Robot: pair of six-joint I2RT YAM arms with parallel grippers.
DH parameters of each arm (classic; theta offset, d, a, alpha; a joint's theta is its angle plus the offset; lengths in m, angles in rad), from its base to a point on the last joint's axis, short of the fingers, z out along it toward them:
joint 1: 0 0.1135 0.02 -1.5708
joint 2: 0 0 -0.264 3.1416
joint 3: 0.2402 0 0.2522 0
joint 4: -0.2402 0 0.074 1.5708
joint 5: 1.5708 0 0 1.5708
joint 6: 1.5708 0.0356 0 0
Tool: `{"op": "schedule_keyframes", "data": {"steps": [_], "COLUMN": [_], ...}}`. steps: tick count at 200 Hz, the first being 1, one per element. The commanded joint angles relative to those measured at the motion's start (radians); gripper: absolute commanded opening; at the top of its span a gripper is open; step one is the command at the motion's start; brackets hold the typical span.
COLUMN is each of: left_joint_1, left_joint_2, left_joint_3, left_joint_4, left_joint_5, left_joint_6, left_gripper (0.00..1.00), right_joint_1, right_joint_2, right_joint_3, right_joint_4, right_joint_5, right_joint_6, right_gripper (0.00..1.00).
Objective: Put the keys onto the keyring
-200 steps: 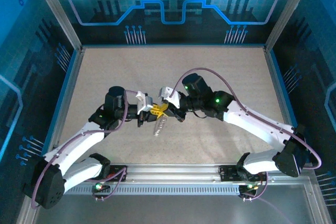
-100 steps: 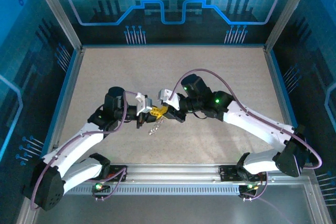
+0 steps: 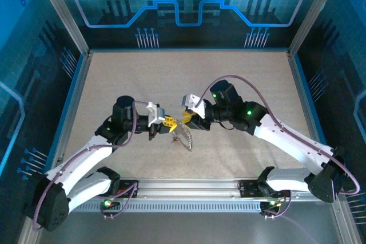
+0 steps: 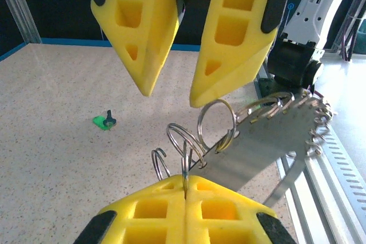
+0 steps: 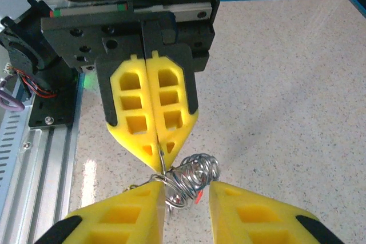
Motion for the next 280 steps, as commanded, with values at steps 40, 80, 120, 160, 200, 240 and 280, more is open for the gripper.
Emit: {"op": "schedule_keyframes", "data": {"steps": [40,80,120,160,200,240,280], "left_joint_1": [-0.007,-0.007,-0.008,-0.008,-0.008,-0.008,-0.009], "left_joint_2": [-0.034,-0.049,-0.052,-0.057,-0.056,-0.054,-0.059], "left_joint_3": [-0.009,-0.009,-0.012,-0.028,-0.032,-0.029,-0.024], "left_joint_4": [0.030,-0.017,0.007,0.044,0.052,0.026,0.007], "left_joint_5": [0.044,0.042,0.022,0.016,0.021,0.037,0.037], "left_joint_6": [0.049,0.113,0.083,0.071,0.078,0.086,0.084], "left_gripper": [0.00,0.00,0.00,0.00,0.00,0.00,0.00], "right_joint_1": [-0.010,-0.019,-0.003,0.008,-0.002,-0.030,-0.040], "right_joint_2": [-0.067,-0.050,-0.028,-0.026,-0.051,-0.041,-0.032], "right_joint_3": [-0.100,-0.100,-0.109,-0.125,-0.156,-0.158,-0.167], "right_joint_4": [0.050,0.049,0.086,0.097,0.152,0.184,0.229], "right_joint_5": [-0.159,-0.197,-0.221,-0.230,-0.257,-0.224,-0.268], "right_joint_6": [-0.318,-0.365,-0.320,-0.294,-0.256,-0.226,-0.201], "right_gripper": [0.36,0.36,0.37,0.41,0.41,0.55,0.56]}}
